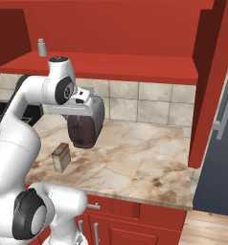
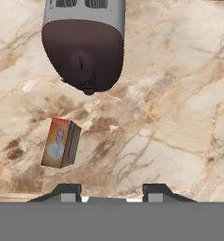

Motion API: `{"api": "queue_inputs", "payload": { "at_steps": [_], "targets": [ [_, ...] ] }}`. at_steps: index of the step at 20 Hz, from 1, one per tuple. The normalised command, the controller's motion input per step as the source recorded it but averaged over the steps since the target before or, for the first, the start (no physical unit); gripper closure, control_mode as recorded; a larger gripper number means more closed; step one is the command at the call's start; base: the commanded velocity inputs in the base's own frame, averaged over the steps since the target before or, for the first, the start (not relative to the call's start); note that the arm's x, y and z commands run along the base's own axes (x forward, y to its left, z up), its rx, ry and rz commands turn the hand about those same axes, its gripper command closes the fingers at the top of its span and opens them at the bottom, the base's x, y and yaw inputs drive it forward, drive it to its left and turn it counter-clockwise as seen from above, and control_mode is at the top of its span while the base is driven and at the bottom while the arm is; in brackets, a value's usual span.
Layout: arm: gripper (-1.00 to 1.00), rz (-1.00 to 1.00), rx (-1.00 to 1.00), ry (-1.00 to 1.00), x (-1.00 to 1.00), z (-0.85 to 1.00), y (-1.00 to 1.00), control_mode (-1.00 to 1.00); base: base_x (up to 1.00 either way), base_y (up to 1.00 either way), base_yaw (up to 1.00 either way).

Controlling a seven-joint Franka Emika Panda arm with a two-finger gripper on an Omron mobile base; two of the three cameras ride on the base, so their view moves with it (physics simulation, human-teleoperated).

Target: Pick the boxed food and canned food from the counter and place them in the cabinets closest to them.

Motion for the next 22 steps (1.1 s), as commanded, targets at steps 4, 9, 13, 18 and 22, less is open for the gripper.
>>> {"api": "queue_inputs", "payload": {
  "at_steps": [4,9,13,18,22],
  "targets": [
    [-1.0,0.0,0.0,0.0,-0.1,-0.01,0.02,-1.0,0.0,0.0,0.0],
    [-1.0,0.0,0.0,-0.04,-0.37,-0.06,0.0,-1.0,0.0,0.0,0.0],
    [-1.0,0.0,-0.01,-0.03,-0.32,-0.11,0.09,-1.0,0.0,0.0,0.0],
    [-1.0,0.0,-0.02,0.0,-0.07,-0.14,0.25,-1.0,0.0,0.0,0.0],
    [-1.0,0.0,-0.02,0.0,0.0,-0.17,0.33,-1.0,0.0,0.0,0.0]
  ]
}}
